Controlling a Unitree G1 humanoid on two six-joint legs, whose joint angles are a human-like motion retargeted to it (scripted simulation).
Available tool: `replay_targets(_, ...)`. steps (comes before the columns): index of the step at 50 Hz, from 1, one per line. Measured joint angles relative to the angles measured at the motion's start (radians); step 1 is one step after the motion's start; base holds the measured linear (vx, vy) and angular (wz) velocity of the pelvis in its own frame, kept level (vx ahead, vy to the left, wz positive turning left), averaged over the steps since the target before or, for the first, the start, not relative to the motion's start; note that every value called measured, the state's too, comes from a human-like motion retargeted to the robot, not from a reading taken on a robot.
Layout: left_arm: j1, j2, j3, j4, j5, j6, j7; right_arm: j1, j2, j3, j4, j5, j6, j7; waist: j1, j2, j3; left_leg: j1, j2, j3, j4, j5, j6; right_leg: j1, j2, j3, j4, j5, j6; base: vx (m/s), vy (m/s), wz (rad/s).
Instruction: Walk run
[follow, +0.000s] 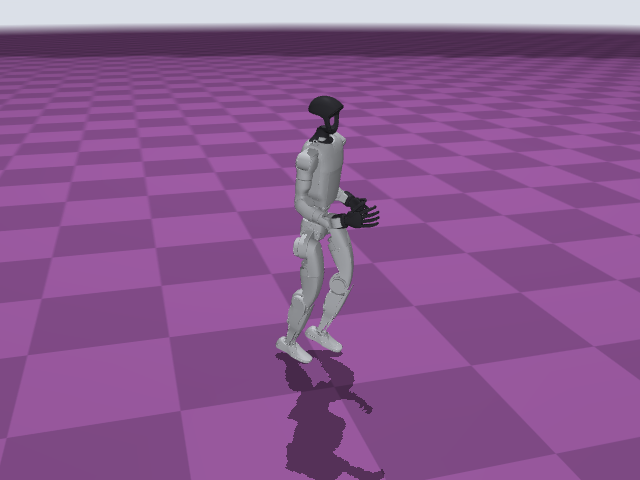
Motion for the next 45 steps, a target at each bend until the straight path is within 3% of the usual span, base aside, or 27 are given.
replay_targets(3, 0.016, -0.011, -0.013, 0.011, -0.002, 0.019, -0.008, -0.001, -0.044, 0.035, -0.028, -0.016, 0.006, 0.014, 0.08, 0.004, 0.034, -0.007, -0.01, -0.029, -0.331, -0.075, -0.028, 0.125, 0.045, 0.035, -0.054, 0.22, 0.025, 1.24, -0.42, -1.74)
replay_targets(5, 0.003, -0.012, -0.033, 0.008, -0.016, 0.041, -0.008, 0.024, -0.057, 0.043, -0.031, -0.024, 0.013, 0.033, 0.147, -0.009, 0.066, 0.005, -0.052, -0.192, -0.489, -0.107, -0.141, 0.202, 0.049, 0.071, -0.056, 0.361, 0.044, 1.43, -0.39, -1.69)
replay_targets(7, -0.033, 0.002, -0.045, -0.014, -0.027, 0.065, -0.003, 0.057, -0.052, 0.049, -0.01, -0.031, 0.019, 0.045, 0.163, 0.002, 0.091, 0.03, -0.013, -0.204, -0.555, -0.126, -0.199, 0.265, 0.065, 0.066, -0.009, 0.486, 0.078, 1.29, -0.38, -1.2)
replay_targets(8, -0.052, 0.009, -0.049, -0.033, -0.031, 0.074, -0.002, 0.074, -0.048, 0.057, 0.007, -0.034, 0.021, 0.047, 0.176, 0.008, 0.105, 0.043, 0.011, -0.186, -0.535, -0.053, -0.188, 0.284, 0.072, 0.066, 0.04, 0.557, 0.099, 1.39, -0.34, -0.99)
replay_targets(10, -0.085, 0.026, -0.071, -0.083, -0.04, 0.094, 0.006, 0.114, -0.048, 0.061, 0.045, -0.04, 0.022, 0.063, 0.163, -0.013, 0.114, 0.09, -0.027, -0.094, -0.438, -0.066, -0.023, 0.246, 0.032, 0.017, 0.291, 0.646, 0.16, 1.62, -0.23, -0.3)
replay_targets(12, -0.133, 0.042, -0.102, -0.092, -0.062, 0.107, 0.001, 0.183, -0.035, 0.018, 0.101, -0.057, 0.021, 0.123, 0.122, -0.068, 0.097, 0.102, -0.108, -0.148, -0.288, -0.17, -0.017, 0.151, -0.072, -0.117, 0.601, 0.646, 0.134, 1.71, -0.11, 0.26)
replay_targets(13, -0.183, 0.05, -0.074, -0.076, -0.085, 0.121, -0.01, 0.21, -0.025, 0.005, 0.144, -0.06, 0.024, 0.163, 0.098, -0.049, 0.079, 0.093, -0.061, -0.15, -0.254, -0.194, -0.041, 0.095, -0.064, -0.105, 0.65, 0.646, 0.151, 1.54, -0.31, -0.47)
replay_targets(15, -0.279, 0.058, -0.048, -0.042, -0.11, 0.155, -0.02, 0.261, -0.003, 0.01, 0.215, -0.046, 0.038, 0.194, 0.095, -0.018, 0.054, 0.138, -0.02, -0.13, -0.243, -0.251, -0.029, -0.026, 0.017, -0.022, 0.692, 0.552, 0.185, 1.17, -0.42, -0.7)
replay_targets(18, -0.36, 0.089, -0.115, -0.023, -0.127, 0.129, 0.043, 0.367, 0.007, 0.034, 0.257, 0.03, 0.034, 0.212, 0.047, 0.025, 0.036, 0.256, 0.003, -0.159, -0.315, -0.253, -0.017, -0.159, 0.078, -0.022, 0.631, 0.296, 0.214, 1.07, -0.45, 0.09)
replay_targets(20, -0.4, 0.104, -0.119, -0.022, -0.144, 0.116, 0.077, 0.425, 0.006, 0.027, 0.265, 0.07, 0.028, 0.241, -0.016, 0.043, 0.034, 0.327, 0.008, -0.153, -0.385, -0.194, -0.027, -0.253, 0.027, -0.065, 0.549, 0.179, 0.243, 1.2, -0.53, 0.36)
replay_targets(23, -0.412, 0.118, -0.138, -0.042, -0.181, 0.118, 0.096, 0.486, -0.01, -0.01, 0.264, 0.087, 0.017, 0.26, -0.108, 0.064, 0.015, 0.427, 0.002, -0.121, -0.453, -0.079, -0.055, -0.345, -0.049, -0.188, 0.315, 0.106, 0.194, 1.07, -0.4, 0.45)
replay_targets(28, -0.414, 0.16, -0.136, -0.076, -0.228, 0.131, 0.079, 0.509, 0.021, -0.058, 0.216, 0.036, 0.005, 0.211, -0.218, 0.092, -0.015, 0.565, -0.004, -0.065, -0.475, 0.147, -0.105, -0.4, -0.027, -0.114, -0.019, -0.014, 0.159, 1.07, -0.42, 0.11)
replay_targets(30, -0.418, 0.175, -0.132, -0.078, -0.225, 0.133, 0.067, 0.487, 0.057, -0.078, 0.172, -0.005, 0.006, 0.16, -0.254, 0.113, -0.014, 0.59, 0.006, -0.097, -0.403, 0.263, -0.144, -0.382, -0.048, -0.22, -0.011, 0.083, 0.041, 1.22, -0.46, 0.0)
replay_targets(32, -0.401, 0.183, -0.11, -0.078, -0.206, 0.124, 0.048, 0.445, 0.099, -0.084, 0.121, -0.058, 0.011, 0.087, -0.247, 0.118, -0.025, 0.56, 0.005, -0.07, -0.228, 0.423, -0.185, -0.349, -0.016, -0.172, 0.05, 0.046, -0.069, 1.3, -0.56, -0.9)
replay_targets(33, -0.375, 0.182, -0.089, -0.073, -0.187, 0.114, 0.024, 0.426, 0.122, -0.075, 0.105, -0.081, 0.013, 0.046, -0.225, 0.121, -0.02, 0.522, 0.023, -0.032, -0.064, 0.475, -0.181, -0.33, 0.058, -0.033, 0.097, -0.007, -0.069, 1.57, -0.77, -1.66)
replay_targets(34, -0.35, 0.174, -0.075, -0.06, -0.163, 0.105, -0.009, 0.387, 0.145, -0.092, 0.099, -0.087, 0.017, 0.017, -0.191, 0.128, -0.015, 0.465, 0.048, -0.037, 0.105, 0.492, -0.171, -0.313, 0.074, -0.018, 0.144, -0.045, -0.059, 1.69, -0.8, -1.74)
replay_targets(35, -0.327, 0.162, -0.064, -0.043, -0.136, 0.097, -0.047, 0.338, 0.168, -0.123, 0.1, -0.083, 0.023, -0.006, -0.151, 0.136, -0.009, 0.399, 0.075, -0.063, 0.276, 0.492, -0.159, -0.295, 0.061, -0.066, 0.189, -0.076, -0.044, 1.38, -0.55, -1.47)
replay_targets(37, -0.278, 0.111, -0.07, -0.015, -0.111, 0.094, -0.039, 0.249, 0.169, -0.122, 0.08, -0.052, 0.034, -0.013, -0.109, 0.068, -0.042, 0.295, -0.061, -0.094, 0.302, 0.422, -0.141, -0.233, 0.007, 0.005, 0.149, -0.092, -0.03, 0.98, -0.31, -1.41)
replay_targets(40, -0.172, 0.061, -0.063, 0.003, -0.095, 0.073, -0.02, 0.16, 0.146, -0.063, 0.043, 0.008, 0.021, -0.035, -0.111, 0.022, -0.055, 0.162, -0.053, -0.059, 0.331, 0.185, -0.039, -0.131, -0.002, 0.066, 0.088, -0.101, -0.03, 1.27, -0.35, -1.06)
replay_targets(42, -0.105, 0.027, -0.052, 0.001, -0.081, 0.061, -0.021, 0.119, 0.118, -0.053, 0.01, 0.032, 0.003, -0.047, -0.094, 0.007, -0.047, 0.084, -0.029, -0.032, 0.219, 0.042, 0.013, -0.063, -0.01, 0.041, 0.033, -0.032, -0.018, 0.93, -0.22, -1.01)
replay_targets(45, -0.033, -0.016, -0.028, -0.001, -0.039, 0.046, -0.023, 0.079, 0.071, -0.038, -0.032, 0.05, -0.006, -0.049, -0.027, -0.008, -0.028, 0.025, 0.021, 0.044, -0.061, -0.005, -0.019, 0.028, 0.02, 0.088, -0.037, 0.14, 0.022, 1.23, -0.33, -1.55)
